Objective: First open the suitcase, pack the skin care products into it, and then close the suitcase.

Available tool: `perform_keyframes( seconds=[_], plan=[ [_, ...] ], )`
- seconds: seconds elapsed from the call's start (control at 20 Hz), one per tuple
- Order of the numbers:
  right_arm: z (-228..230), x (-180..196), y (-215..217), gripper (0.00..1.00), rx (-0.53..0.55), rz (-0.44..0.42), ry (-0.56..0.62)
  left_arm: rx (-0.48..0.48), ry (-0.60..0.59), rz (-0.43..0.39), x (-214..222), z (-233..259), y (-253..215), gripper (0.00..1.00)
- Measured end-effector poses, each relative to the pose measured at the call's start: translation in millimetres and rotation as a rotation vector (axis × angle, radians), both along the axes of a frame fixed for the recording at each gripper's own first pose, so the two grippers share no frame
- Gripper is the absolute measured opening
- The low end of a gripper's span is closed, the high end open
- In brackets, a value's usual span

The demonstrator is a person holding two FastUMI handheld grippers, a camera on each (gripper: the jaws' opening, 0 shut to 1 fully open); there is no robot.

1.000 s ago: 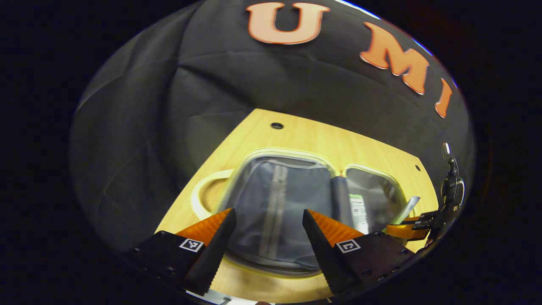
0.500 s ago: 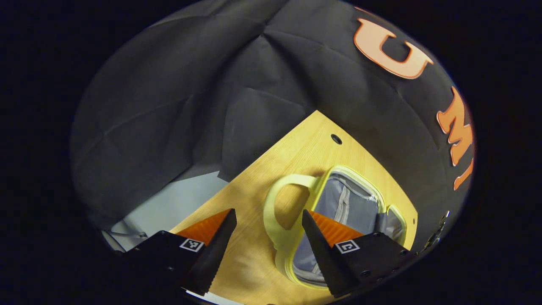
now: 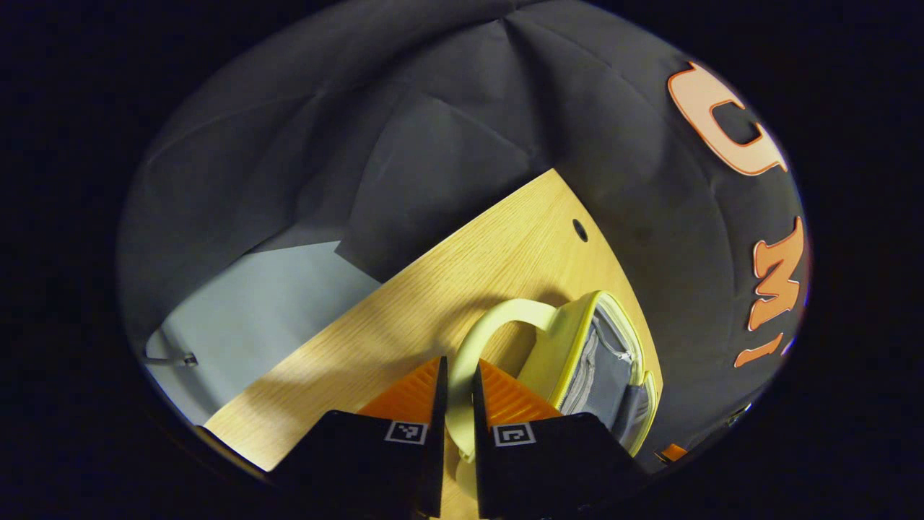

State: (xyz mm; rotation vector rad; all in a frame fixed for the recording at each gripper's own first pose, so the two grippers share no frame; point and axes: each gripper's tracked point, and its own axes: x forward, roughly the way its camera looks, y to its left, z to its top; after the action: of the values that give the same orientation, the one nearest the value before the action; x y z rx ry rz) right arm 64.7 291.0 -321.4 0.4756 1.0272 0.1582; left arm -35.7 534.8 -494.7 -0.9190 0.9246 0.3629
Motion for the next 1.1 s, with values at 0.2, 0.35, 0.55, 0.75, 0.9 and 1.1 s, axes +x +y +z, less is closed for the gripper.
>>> perform_keyframes(
  seconds=[0.2, 0.35, 0.55, 0.75, 0.9, 1.1],
  plan=[
    [26, 9, -52, 0.96, -0.078, -0.083, -0.131, 0.120, -0.066, -0.086, 10, 31, 1, 0.09],
    [45, 14, -86, 0.96, -0.159, -0.107, -0.232, 0.258, -0.103, -0.146, 13, 72, 0, 0.08],
    [59, 8, -115, 0.96, -0.184, -0.112, -0.267, 0.363, -0.174, -0.112, 16, 128, -9, 0.08],
    [75, 4, -141, 0.96, -0.207, -0.117, -0.325, 0.405, -0.290, -0.105, 24, 194, -35, 0.08],
    [85, 2, -151, 0.96, -0.202, -0.109, -0.351, 0.454, -0.355, -0.150, 34, 239, -67, 0.07],
    [104, 2, -171, 0.96, -0.230, -0.111, -0.423, 0.482, -0.461, -0.213, 48, 297, -123, 0.08]
  ],
)
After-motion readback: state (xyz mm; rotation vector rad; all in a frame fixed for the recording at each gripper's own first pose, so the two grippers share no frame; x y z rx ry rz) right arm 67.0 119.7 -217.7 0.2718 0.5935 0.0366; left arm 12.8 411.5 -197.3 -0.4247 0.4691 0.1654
